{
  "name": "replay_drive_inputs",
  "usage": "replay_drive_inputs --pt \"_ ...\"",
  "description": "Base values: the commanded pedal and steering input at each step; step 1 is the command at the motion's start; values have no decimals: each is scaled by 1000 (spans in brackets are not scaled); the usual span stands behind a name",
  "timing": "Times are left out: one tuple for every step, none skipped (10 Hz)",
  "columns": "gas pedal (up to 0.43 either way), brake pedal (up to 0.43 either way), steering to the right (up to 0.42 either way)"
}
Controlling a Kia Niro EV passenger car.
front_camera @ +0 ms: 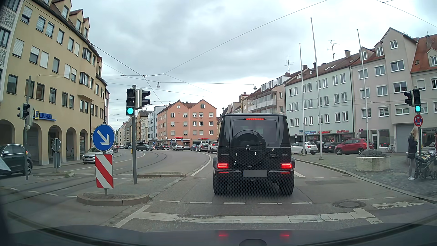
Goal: Follow the waypoints while adhering to traffic rules and regulations
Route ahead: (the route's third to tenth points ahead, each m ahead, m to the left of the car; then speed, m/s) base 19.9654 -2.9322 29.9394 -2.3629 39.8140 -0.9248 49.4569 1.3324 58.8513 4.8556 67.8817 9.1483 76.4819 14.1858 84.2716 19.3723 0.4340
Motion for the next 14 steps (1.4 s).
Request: replay_drive_inputs --pt "0 73 20" --pt "0 79 20" --pt "0 85 20" --pt "0 85 20" --pt "0 85 20" --pt "0 85 20" --pt "0 85 20" --pt "0 85 20" --pt "0 85 20" --pt "0 91 20" --pt "0 91 20" --pt "0 91 20" --pt "0 98 20" --pt "0 98 20"
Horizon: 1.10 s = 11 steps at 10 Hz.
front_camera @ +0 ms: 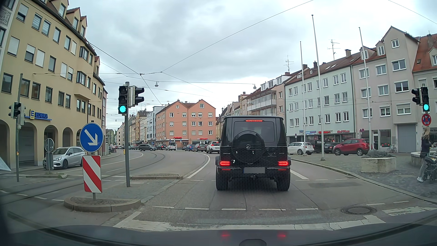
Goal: Follow the waypoints while adhering to traffic rules and regulations
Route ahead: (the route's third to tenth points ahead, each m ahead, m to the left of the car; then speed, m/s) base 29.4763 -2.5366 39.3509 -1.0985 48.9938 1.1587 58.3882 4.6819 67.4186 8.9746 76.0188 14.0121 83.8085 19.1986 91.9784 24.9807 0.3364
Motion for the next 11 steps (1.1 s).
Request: replay_drive_inputs --pt "0 98 20" --pt "0 98 20" --pt "0 98 20" --pt "0 98 20" --pt "0 98 20" --pt "0 98 20" --pt "0 98 20" --pt "0 104 20" --pt "0 104 20" --pt "0 104 20" --pt "0 110 20"
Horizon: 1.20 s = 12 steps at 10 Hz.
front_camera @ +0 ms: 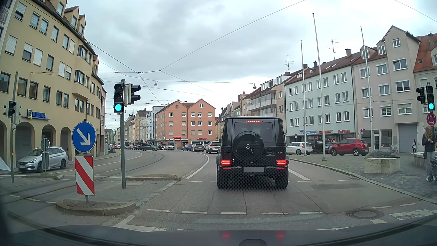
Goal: Follow the waypoints while adhering to traffic rules and regulations
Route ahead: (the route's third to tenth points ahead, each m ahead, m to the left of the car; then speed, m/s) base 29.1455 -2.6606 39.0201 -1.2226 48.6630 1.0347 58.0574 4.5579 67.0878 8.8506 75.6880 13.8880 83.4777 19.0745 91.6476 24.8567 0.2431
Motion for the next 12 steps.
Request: replay_drive_inputs --pt "0 110 20" --pt "0 104 20" --pt "0 79 20" --pt "0 0 20" --pt "0 0 20" --pt "0 0 20" --pt "0 0 20" --pt "0 116 20" --pt "0 152 20" --pt "0 165 20" --pt "0 165 20" --pt "0 165 20"
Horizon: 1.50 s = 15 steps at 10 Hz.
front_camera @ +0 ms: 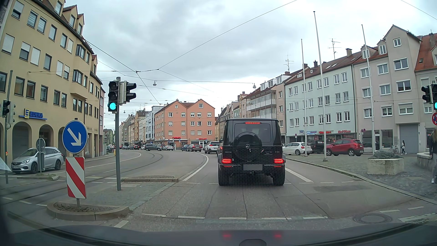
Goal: Follow the waypoints while adhering to traffic rules and regulations
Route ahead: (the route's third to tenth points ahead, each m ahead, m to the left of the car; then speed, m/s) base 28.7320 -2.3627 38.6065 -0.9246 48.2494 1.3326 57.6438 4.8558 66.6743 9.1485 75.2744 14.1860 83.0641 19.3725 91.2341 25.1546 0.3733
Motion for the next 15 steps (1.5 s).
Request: replay_drive_inputs --pt "0 140 20" --pt "0 134 20" --pt "0 140 20" --pt "0 146 20" --pt "0 140 20" --pt "0 140 20" --pt "0 140 20" --pt "0 140 20" --pt "0 140 20" --pt "0 122 20" --pt "0 67 20" --pt "0 67 20" --pt "0 85 20" --pt "0 85 20" --pt "0 85 20"
